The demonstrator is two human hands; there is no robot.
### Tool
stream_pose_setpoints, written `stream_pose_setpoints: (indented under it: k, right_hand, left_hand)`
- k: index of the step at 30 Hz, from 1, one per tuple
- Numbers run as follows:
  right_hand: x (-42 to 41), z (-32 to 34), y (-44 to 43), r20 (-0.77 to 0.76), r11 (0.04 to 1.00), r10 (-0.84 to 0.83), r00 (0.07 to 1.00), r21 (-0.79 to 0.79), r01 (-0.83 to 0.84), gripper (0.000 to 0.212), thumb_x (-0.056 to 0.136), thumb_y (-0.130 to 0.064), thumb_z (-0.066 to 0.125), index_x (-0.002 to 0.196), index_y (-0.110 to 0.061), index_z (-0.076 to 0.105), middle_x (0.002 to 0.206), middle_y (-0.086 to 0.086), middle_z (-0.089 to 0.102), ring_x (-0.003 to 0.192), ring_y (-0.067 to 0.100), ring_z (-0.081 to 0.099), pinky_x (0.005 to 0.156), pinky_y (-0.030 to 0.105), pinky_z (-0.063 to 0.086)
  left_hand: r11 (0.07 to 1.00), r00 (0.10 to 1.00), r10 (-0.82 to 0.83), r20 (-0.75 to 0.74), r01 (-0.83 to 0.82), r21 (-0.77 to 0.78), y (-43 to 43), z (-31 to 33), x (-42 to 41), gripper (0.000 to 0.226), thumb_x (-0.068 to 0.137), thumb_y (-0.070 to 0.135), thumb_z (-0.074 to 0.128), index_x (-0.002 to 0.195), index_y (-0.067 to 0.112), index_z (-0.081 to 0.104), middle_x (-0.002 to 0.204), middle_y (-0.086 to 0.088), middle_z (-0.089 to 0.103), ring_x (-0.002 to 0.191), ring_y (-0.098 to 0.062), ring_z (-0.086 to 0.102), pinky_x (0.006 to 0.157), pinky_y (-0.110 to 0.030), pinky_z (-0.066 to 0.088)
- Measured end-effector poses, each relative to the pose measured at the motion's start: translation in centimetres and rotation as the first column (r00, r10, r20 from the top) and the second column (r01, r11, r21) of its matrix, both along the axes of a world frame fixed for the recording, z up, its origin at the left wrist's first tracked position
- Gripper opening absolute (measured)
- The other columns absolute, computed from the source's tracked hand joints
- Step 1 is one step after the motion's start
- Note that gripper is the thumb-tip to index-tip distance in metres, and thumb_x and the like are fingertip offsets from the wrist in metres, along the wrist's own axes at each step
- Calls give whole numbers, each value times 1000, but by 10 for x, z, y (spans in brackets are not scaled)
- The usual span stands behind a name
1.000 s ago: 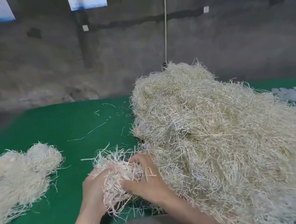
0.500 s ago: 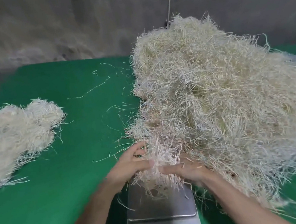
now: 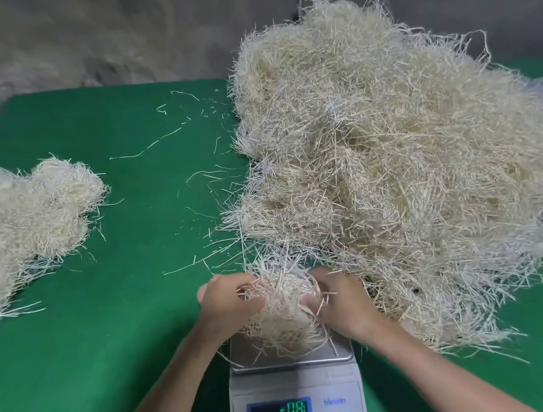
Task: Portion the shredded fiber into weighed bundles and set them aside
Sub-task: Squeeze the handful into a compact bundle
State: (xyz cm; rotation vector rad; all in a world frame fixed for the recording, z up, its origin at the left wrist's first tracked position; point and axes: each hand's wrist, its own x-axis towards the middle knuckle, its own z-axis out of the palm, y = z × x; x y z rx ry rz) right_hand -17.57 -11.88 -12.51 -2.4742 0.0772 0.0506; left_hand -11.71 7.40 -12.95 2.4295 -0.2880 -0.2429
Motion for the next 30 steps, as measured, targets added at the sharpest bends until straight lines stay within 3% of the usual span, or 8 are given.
stream_pose_setpoints:
  k: [3, 5, 7, 10, 14, 21, 24, 30]
  right_hand:
    - [-3, 7, -4, -27, 998, 58, 998, -6, -58, 48, 86, -35, 67, 130, -24, 51, 75, -18, 46, 69, 1, 45, 59, 12, 31]
    - [-4, 19, -11, -54, 997, 60, 997, 46, -57, 55, 82, -40, 70, 131, -29, 49, 89, -24, 50, 82, -1, 51, 69, 12, 37]
    - [-3, 33, -19, -92, 993, 40, 995, 114, -30, 56, 78, -42, 72, 127, -34, 49, 104, -22, 51, 94, -1, 52, 76, 10, 39]
    - [1, 56, -26, -79, 986, 6, 997, 169, 8, 62, 65, -57, 70, 118, -33, 51, 101, -18, 55, 89, -4, 54, 67, 9, 43]
    - [4, 71, -26, 52, 980, -65, 996, 193, 54, 67, 54, -72, 53, 109, -33, 51, 103, -17, 53, 95, 3, 52, 80, 22, 42]
    - [10, 69, -20, 137, 987, -31, 990, 163, 8, 47, 83, -46, 61, 126, -26, 54, 123, -10, 51, 107, 3, 45, 90, 26, 36]
    - [12, 69, -18, 130, 984, -36, 991, 176, 13, 48, 81, -49, 60, 124, -28, 54, 120, -13, 52, 107, 3, 47, 93, 26, 39]
    - [14, 69, -18, 124, 980, -46, 991, 197, 21, 50, 76, -54, 56, 120, -31, 55, 117, -17, 51, 107, 3, 49, 95, 27, 40]
  left_hand:
    - [997, 997, 1, 75, -7, 75, 6, -1, -3, 14, 81, 21, 65, 72, 30, 61, 71, 20, 50, 87, -9, 43, 101, -29, 22]
    - [994, 996, -8, 91, -2, 106, 9, -1, -5, 18, 80, 21, 66, 63, 25, 61, 72, 16, 58, 88, -10, 46, 107, -38, 20]
    - [999, 999, -17, 50, 14, 51, 13, 5, -3, 6, 76, 26, 67, 76, 32, 65, 87, 20, 61, 98, -9, 47, 111, -44, 18]
    - [981, 994, 9, -106, -29, -191, 22, 22, 3, 21, 68, 45, 67, 87, 43, 57, 107, 21, 56, 111, -9, 48, 108, -45, 27]
    - [903, 983, 155, -99, -181, -389, 24, 37, 8, 12, 87, 33, 62, 94, 38, 55, 130, 5, 50, 119, -12, 43, 106, -41, 29]
    - [832, 984, 171, -53, -173, -527, 14, 45, 6, 13, 88, 25, 62, 87, 38, 64, 110, 16, 63, 115, -13, 54, 106, -47, 36]
    - [811, 982, 183, -50, -179, -557, 12, 45, 8, 13, 87, 23, 63, 83, 35, 66, 100, 21, 65, 108, -7, 57, 103, -39, 40]
    - [808, 986, 157, -55, -160, -567, 8, 46, 10, 11, 87, 22, 63, 84, 32, 66, 88, 27, 67, 86, 12, 59, 77, -19, 40]
